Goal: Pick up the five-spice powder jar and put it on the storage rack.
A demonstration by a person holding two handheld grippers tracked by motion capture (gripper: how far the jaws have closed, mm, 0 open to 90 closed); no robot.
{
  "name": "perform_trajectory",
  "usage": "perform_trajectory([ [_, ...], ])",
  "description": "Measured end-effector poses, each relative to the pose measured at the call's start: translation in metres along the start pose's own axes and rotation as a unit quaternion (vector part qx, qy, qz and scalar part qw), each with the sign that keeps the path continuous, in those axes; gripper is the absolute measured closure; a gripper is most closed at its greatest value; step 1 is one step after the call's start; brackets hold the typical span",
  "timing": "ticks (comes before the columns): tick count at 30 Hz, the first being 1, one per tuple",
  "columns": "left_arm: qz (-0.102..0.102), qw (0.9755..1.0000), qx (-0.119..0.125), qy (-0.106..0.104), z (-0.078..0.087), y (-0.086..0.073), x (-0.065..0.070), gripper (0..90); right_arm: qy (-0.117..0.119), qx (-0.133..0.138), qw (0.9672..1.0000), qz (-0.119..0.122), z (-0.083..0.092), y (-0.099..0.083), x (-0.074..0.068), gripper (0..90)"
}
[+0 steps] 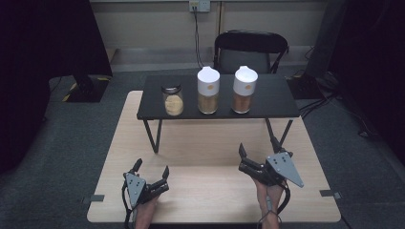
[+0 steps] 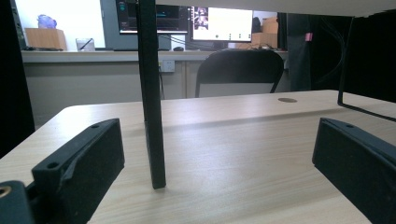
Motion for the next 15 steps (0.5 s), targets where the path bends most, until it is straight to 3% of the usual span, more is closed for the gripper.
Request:
perform_trajectory([
  [8,0.001,1.0,0.0,0.0,0.0,0.0,0.0,1.6,0.0,0.0,1.0,0.008,0.003,-0.023,-0.005,0.0],
  [15,0.001,1.0,0.0,0.0,0.0,0.0,0.0,1.6,0.007,-0.014,0.9999,-0.007,0.004,-0.044,-0.009,0.0],
])
Point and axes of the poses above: each handheld gripper's, and its own axes: z roughly backward along the jaws, y roughly out of its top, x roughly to its right, the point moved 8 cm from there along -z, roughly forward along the jaws, and after that the axes turned 1 degree about z, right-handed, at the moved point
